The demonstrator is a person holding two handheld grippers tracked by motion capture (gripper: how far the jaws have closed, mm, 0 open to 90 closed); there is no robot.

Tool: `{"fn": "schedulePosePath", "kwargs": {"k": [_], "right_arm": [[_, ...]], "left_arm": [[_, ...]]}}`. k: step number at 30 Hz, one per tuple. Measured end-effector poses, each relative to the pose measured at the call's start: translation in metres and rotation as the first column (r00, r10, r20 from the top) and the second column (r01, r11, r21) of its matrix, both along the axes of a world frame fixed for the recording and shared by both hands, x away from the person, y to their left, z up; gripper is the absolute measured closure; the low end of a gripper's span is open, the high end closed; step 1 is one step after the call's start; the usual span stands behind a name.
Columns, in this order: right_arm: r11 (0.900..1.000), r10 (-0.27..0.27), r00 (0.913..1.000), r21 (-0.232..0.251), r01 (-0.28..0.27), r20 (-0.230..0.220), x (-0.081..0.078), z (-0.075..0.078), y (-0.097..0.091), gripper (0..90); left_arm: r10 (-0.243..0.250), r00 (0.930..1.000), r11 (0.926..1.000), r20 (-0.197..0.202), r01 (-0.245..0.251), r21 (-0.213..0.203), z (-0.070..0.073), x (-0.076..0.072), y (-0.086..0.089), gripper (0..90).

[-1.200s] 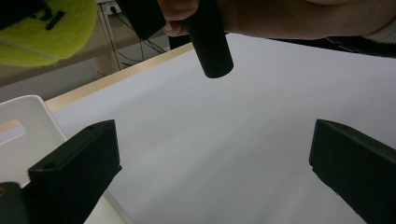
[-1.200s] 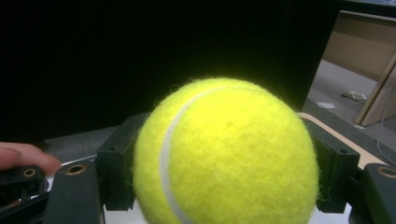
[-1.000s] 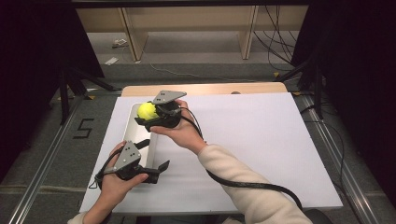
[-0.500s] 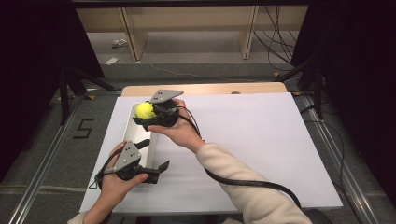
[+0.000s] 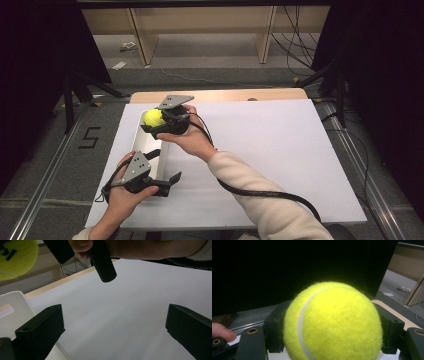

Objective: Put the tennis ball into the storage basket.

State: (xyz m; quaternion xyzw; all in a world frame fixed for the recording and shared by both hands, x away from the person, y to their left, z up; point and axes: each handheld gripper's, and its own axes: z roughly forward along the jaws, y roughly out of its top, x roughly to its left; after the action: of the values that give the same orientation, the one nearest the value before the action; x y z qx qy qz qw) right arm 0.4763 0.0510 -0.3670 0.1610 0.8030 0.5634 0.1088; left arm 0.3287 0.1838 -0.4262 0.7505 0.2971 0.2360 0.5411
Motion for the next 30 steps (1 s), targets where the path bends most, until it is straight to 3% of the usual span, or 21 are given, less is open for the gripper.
{"fn": "schedulePosePath", "kwargs": {"k": [30], "right_arm": [[0.9995,0.018,0.9998,-0.025,-0.018,-0.010,0.004,-0.003,0.012,26.8]], "left_arm": [[-0.003,1.0000,1.0000,-0.004,0.003,0.001,-0.001,0.000,-0.001,1.5]]}}
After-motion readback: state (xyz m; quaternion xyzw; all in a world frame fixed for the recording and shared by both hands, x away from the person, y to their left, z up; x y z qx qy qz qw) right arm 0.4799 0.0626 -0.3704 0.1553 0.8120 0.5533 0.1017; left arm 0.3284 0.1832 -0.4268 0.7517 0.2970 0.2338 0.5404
